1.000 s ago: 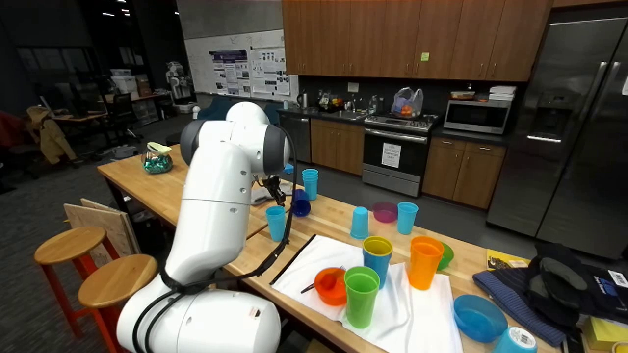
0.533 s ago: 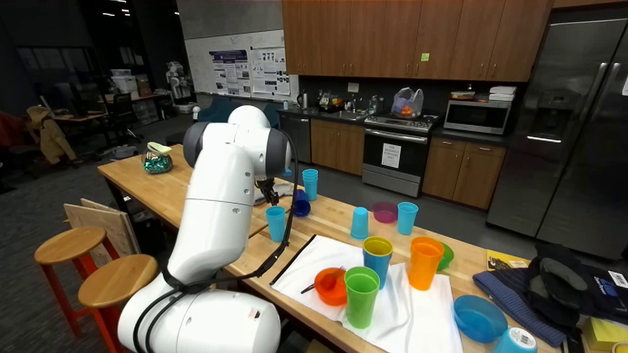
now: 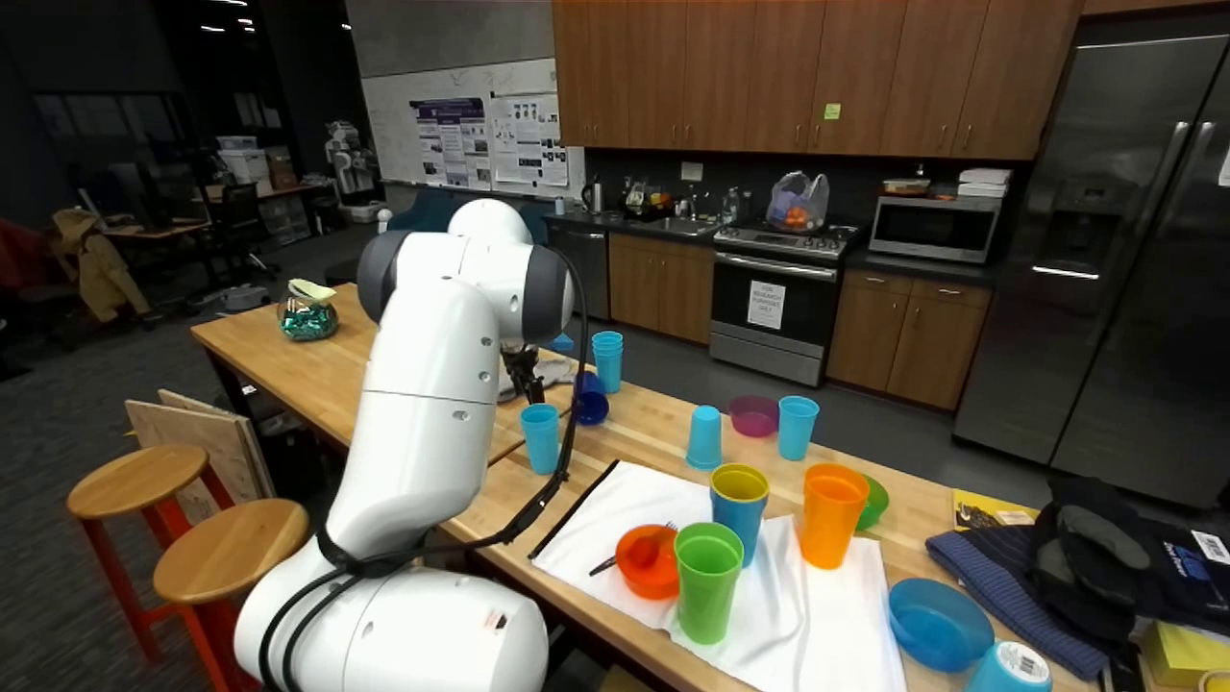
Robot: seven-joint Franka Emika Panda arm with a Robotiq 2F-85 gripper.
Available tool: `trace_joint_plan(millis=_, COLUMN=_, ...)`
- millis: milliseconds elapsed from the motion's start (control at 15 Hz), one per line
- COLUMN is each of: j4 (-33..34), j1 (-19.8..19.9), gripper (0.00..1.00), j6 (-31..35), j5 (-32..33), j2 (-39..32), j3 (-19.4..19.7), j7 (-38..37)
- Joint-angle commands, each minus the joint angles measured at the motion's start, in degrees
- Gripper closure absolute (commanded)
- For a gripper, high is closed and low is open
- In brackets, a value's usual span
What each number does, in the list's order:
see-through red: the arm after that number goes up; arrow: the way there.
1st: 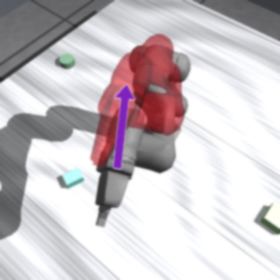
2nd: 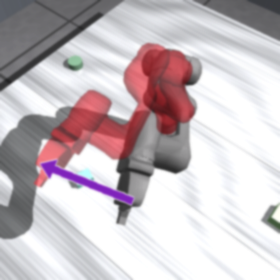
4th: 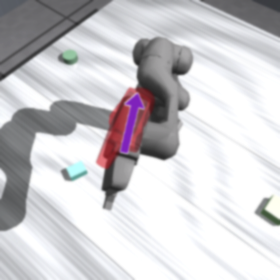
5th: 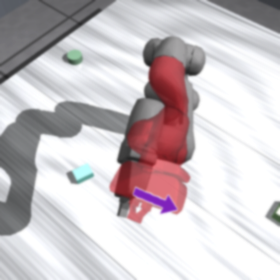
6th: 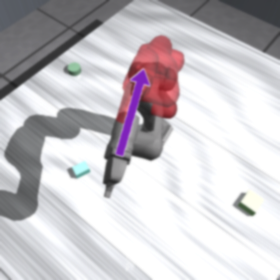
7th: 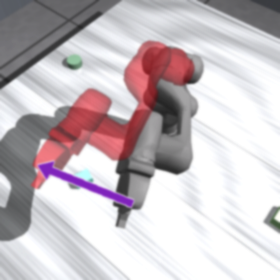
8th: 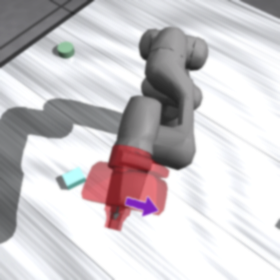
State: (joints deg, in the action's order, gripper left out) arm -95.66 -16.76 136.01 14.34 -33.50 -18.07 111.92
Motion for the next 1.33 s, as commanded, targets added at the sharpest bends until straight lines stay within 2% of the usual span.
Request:
trace_joint_plan(millis=0, j4=-7.67, j1=0.88, gripper=0.0, j6=-5.67, j5=-1.01, j2=9.08, j3=0.94, j7=-3.91)
trace_joint_plan(millis=400, j4=-13.39, j1=0.19, gripper=0.0, j6=-15.77, j5=3.42, j2=19.3, j3=2.66, j7=-13.2)
trace_joint_plan(millis=467, j4=-9.44, j1=0.56, gripper=0.0, j6=-14.39, j5=2.11, j2=14.46, j3=1.51, j7=-10.38)
trace_joint_plan(millis=1267, j4=-8.87, j1=0.06, gripper=0.0, j6=-15.06, j5=3.02, j2=13.31, j3=1.55, j7=-11.1)
